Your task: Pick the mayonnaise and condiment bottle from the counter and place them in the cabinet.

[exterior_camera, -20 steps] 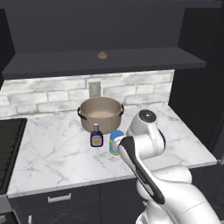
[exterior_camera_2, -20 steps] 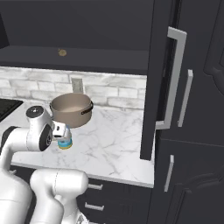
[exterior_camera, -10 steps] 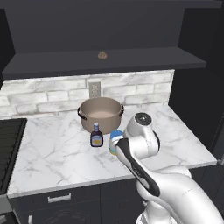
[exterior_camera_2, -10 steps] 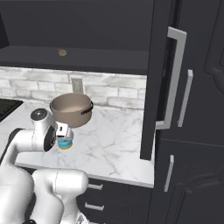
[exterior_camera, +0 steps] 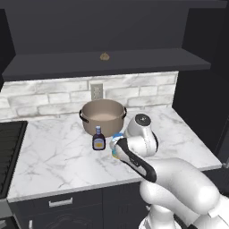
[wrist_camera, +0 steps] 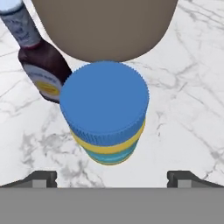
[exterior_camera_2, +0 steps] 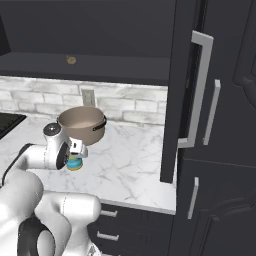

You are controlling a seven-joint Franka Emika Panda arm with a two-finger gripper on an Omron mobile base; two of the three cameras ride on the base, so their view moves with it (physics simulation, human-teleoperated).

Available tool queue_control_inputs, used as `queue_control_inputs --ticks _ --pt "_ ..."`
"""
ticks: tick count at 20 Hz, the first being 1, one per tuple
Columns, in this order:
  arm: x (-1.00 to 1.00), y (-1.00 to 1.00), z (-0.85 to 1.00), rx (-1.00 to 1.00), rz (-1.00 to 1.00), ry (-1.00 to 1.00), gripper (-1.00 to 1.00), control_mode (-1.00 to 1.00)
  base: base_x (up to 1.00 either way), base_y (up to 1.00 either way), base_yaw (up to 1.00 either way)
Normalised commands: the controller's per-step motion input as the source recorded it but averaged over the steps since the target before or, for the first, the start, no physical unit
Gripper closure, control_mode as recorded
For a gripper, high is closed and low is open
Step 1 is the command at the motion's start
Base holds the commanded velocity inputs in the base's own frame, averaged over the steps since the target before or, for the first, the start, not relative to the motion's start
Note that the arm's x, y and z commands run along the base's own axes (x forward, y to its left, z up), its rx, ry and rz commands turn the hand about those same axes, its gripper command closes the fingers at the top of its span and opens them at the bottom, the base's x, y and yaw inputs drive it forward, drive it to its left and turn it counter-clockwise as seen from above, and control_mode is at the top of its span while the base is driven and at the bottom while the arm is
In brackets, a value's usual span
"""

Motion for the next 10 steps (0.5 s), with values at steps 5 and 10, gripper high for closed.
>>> queue_control_inputs --ticks 5,10 --pt "0.31 0.0 -0.21 0.0 0.0 0.0 -1.0 -1.0 0.0 0.0 0.0" --pt "0.3 0.03 -0.23 0.01 0.0 0.0 -1.0 -1.0 0.0 0.0 0.0"
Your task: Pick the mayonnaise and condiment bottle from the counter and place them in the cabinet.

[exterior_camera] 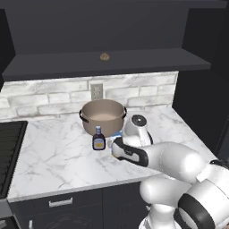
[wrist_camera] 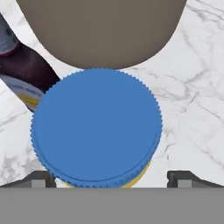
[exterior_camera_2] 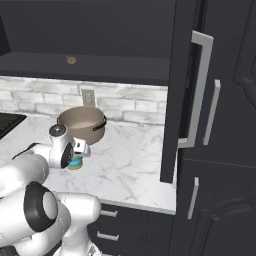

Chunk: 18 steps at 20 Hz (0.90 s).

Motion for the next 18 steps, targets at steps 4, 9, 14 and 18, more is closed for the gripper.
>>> queue_control_inputs --ticks 4,9,14,18 --pt "0.28 0.05 -0.23 0.0 0.0 0.0 -1.0 -1.0 0.0 0.0 0.0" --pt "0.27 0.08 -0.25 0.01 0.0 0.0 -1.0 -1.0 0.0 0.0 0.0" --pt "0.2 0.11 -0.32 0.01 0.0 0.0 1.0 -1.0 0.0 0.0 0.0" --pt "-0.33 0.17 0.13 0.0 0.0 -0.07 1.0 -1.0 0.0 0.0 0.0"
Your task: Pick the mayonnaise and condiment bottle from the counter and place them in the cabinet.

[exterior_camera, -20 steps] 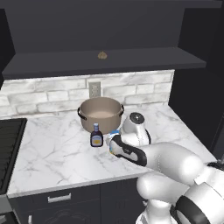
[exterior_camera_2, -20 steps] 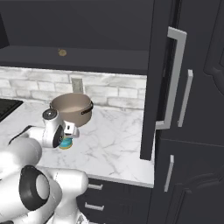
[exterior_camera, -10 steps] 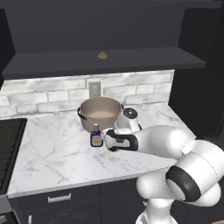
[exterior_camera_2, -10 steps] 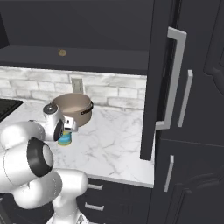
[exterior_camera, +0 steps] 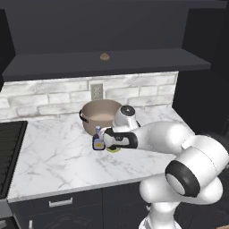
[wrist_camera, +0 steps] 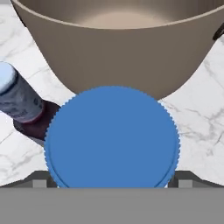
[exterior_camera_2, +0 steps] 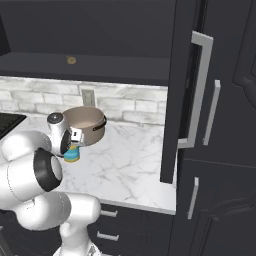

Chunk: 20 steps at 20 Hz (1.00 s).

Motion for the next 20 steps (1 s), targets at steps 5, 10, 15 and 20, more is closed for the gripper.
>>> queue_control_inputs --ticks 5,10,15,20 --pt "-0.81 0.14 0.74 -0.04 0.0 -0.19 1.0 -1.0 0.0 0.0 0.0" --pt "-0.47 0.01 0.85 -0.03 0.0 -0.16 1.0 -1.0 0.0 0.0 0.0" --pt "-0.01 -0.03 0.82 0.0 0.0 -0.01 1.0 -1.0 0.0 0.0 0.0" --pt "0.0 -0.01 0.83 0.03 0.0 0.0 1.0 -1.0 0.0 0.0 0.0"
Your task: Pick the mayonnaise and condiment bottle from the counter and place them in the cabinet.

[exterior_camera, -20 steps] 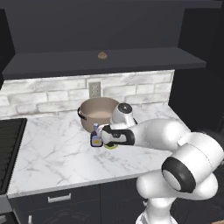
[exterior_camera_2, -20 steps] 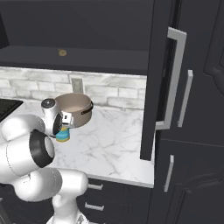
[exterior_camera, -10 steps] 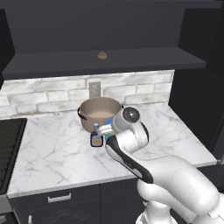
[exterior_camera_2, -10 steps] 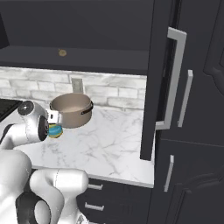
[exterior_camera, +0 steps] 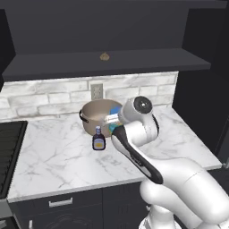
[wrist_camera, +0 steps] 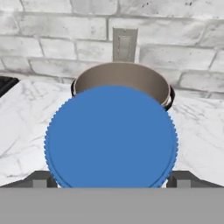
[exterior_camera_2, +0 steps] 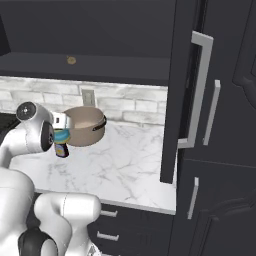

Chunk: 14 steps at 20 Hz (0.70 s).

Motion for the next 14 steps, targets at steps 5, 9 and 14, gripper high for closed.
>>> queue_control_inputs --ticks 5,9,14 --pt "0.0 0.0 0.73 0.0 -0.04 0.03 1.0 -1.0 0.0 0.0 0.0" --pt "-0.01 0.0 0.85 -0.03 -0.08 0.0 1.0 -1.0 0.0 0.0 0.0" --pt "-0.06 -0.02 0.88 -0.08 -0.1 0.0 1.0 -1.0 0.0 0.0 0.0"
